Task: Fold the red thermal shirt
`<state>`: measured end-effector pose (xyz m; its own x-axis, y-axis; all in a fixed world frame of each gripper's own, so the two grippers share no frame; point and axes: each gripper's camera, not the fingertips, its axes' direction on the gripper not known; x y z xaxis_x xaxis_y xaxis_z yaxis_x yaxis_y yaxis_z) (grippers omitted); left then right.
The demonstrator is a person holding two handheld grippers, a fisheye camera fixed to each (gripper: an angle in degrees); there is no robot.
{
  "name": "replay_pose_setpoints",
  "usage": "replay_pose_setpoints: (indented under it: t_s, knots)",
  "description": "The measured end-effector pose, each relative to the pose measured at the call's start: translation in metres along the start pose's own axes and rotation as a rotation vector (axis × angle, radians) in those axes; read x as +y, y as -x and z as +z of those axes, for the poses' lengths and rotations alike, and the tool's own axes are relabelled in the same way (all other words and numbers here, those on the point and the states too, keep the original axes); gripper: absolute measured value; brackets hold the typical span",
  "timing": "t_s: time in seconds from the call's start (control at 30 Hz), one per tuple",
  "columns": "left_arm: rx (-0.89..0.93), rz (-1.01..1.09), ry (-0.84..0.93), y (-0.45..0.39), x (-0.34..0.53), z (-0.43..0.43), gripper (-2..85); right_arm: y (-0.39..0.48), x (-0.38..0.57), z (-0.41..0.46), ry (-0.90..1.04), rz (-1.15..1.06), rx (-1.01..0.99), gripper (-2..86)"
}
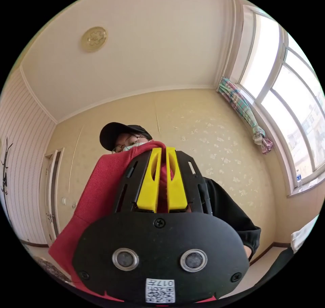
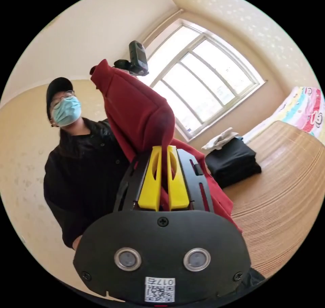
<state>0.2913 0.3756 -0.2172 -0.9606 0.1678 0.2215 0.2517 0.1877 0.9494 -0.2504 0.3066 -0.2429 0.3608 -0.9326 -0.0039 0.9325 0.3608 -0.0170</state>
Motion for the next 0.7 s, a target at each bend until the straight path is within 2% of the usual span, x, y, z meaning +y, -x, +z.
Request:
replay_pose_setpoints:
  t_s: [0.07, 0.1, 0.17, 0.2, 0.27, 0.3, 0.37, 0.43, 0.53, 0.7]
  knots:
    - [-0.12, 0.046, 0.033, -0.038, -0.016, -0.004, 0.4, 0.039, -0.009, -0.04, -0.121, 0.022, 0.279, 3.7]
    - [-0.167, 0.066, 0.045, -0.052, -0.02, -0.006, 0.4, 0.053, -0.011, -0.052, -0.168, 0.019, 0.333, 3.5]
    - [-0.436, 0.127, 0.088, -0.11, -0.036, -0.013, 0.2, 0.126, -0.022, -0.089, -0.325, -0.072, 0.564, 3.1]
    - [-0.515, 0.131, 0.104, -0.124, -0.039, -0.015, 0.1, 0.146, -0.025, -0.095, -0.364, -0.105, 0.62, 3.1]
    - [-0.856, 0.108, 0.136, -0.172, -0.046, -0.021, -0.1, 0.218, -0.033, -0.115, -0.495, -0.212, 0.761, 2.9]
    - [-0.938, 0.092, 0.137, -0.18, -0.045, -0.023, -0.1, 0.233, -0.033, -0.119, -0.523, -0.234, 0.78, 2.8]
    - [-1.213, 0.014, 0.083, -0.206, -0.037, -0.032, -0.2, 0.274, -0.034, -0.123, -0.562, -0.306, 0.815, 2.8]
    - [-1.304, -0.021, 0.053, -0.211, -0.022, -0.038, -0.1, 0.293, -0.028, -0.121, -0.557, -0.424, 0.744, 2.7]
    - [-1.33, -0.071, -0.015, -0.204, 0.011, -0.048, 0.0, 0.311, -0.013, -0.122, -0.577, -0.515, 0.638, 2.6]
    - [-1.382, -0.122, -0.119, -0.185, 0.033, -0.055, 0.0, 0.341, 0.005, -0.135, -0.618, -0.532, 0.672, 2.6]
